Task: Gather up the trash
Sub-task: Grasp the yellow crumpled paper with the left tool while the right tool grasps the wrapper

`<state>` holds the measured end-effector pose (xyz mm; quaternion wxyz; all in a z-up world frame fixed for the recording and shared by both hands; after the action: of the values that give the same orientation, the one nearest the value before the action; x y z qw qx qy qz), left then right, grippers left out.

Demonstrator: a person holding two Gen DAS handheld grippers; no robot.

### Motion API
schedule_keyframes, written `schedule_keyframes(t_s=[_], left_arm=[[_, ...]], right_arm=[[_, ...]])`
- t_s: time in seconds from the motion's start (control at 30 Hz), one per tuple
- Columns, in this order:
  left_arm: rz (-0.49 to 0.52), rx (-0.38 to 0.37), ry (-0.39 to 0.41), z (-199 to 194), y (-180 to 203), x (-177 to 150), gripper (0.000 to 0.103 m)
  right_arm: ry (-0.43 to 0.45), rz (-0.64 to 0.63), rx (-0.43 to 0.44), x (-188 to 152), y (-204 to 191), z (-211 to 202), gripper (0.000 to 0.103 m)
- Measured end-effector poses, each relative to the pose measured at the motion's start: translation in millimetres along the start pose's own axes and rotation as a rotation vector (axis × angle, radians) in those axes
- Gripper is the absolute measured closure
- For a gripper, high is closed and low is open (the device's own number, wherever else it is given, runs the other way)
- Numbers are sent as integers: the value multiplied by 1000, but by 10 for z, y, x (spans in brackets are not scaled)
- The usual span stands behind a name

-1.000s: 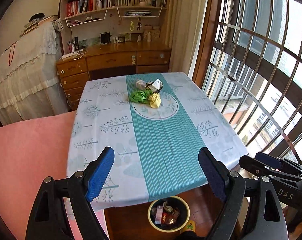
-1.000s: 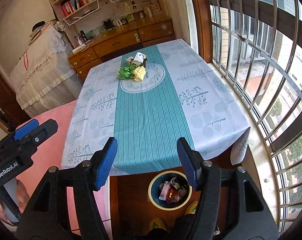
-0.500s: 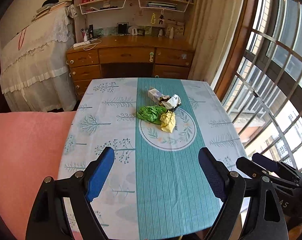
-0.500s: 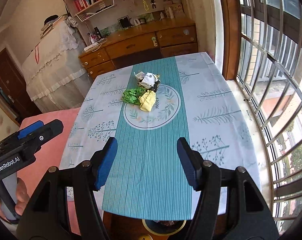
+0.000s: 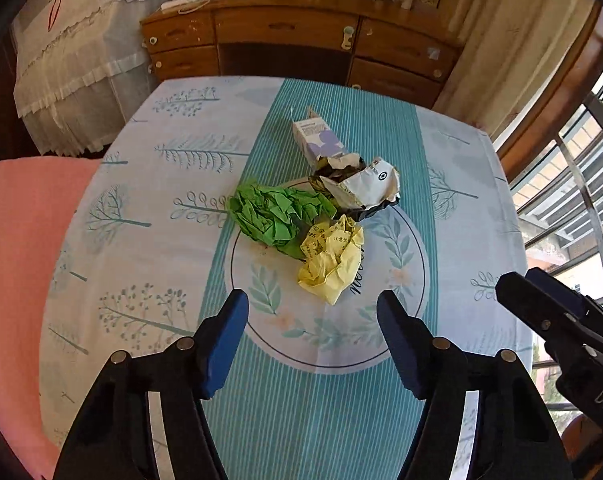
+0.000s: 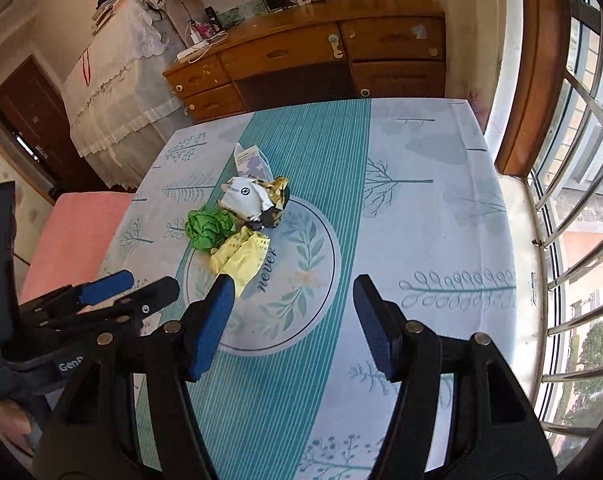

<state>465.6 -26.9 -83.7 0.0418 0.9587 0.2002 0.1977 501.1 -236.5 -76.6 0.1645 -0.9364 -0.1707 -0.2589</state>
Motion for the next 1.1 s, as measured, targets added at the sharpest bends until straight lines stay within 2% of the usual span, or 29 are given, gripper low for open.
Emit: schedule_keyframes(t_s=[0.2,0.33,0.47,0.7,0.87,1.1], left_arm=[[-59,32,-72,612,60,75,43],[-70,55,-94,811,64,88,47],[-106,41,-123,998,70,131,55],[-96,2,-112,1002,84,108,72],[-131,-26,-114,830,-56,16,73],[-216,-28,-89,590,-324,-2,73]], right_arm=[[-46,28,55,123,272,523,44],[-63,23,106,167,303,742,44],[-72,2,138,241,244,902,44],[-73,-36,177,393,57,1112,44],[-71,-93,174,478,-162,1237,44],[-56,-134,85,609,-310,1391,34]])
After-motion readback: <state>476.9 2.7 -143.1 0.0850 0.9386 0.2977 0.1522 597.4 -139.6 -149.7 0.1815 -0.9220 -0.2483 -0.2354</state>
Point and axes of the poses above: each gripper's, at about its wrist camera, not at the fingertips, and z roughly the way its jaws point, y to its right, x to its top, the point moved 3 cm from there along z, roughly the way its jaws point, and after that the axes turned 11 degrees about -z, right-handed, at the moved point
